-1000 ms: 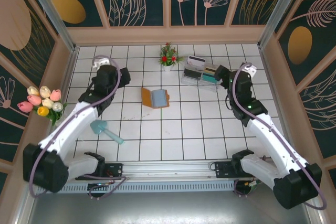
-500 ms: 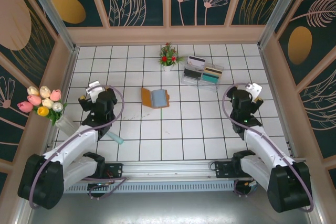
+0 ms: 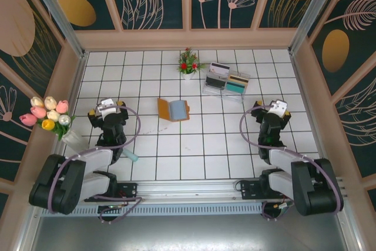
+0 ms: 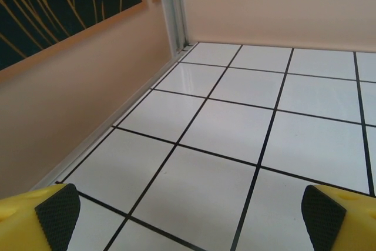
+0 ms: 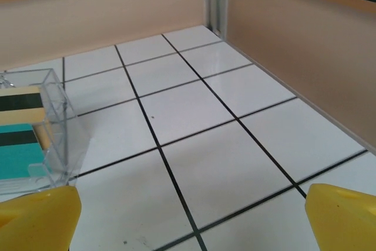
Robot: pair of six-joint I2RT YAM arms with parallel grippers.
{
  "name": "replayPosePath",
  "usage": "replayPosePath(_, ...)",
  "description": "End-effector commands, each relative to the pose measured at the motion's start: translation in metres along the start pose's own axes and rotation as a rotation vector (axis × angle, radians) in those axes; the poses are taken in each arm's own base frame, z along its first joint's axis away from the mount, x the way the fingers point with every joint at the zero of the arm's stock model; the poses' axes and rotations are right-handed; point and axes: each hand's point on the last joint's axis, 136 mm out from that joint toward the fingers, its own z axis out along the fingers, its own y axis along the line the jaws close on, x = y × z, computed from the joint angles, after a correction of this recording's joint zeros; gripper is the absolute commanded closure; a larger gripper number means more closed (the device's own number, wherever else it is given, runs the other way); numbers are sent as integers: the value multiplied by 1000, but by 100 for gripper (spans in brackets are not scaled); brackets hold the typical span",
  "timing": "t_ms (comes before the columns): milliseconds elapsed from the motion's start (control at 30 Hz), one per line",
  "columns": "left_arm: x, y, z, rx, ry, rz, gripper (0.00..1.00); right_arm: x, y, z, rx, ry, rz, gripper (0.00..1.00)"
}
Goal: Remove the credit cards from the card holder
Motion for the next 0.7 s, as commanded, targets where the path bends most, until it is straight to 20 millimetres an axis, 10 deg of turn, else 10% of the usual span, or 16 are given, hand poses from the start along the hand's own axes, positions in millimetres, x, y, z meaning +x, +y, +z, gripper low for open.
replayPosePath(0,-30,-10,0,105,-140,-66,2,-27,13,1,-99,-120,21,1)
replayPosePath(667,-20,-33,24,298,-156,-75,1,-12,36,33,-249,-111,-24,1)
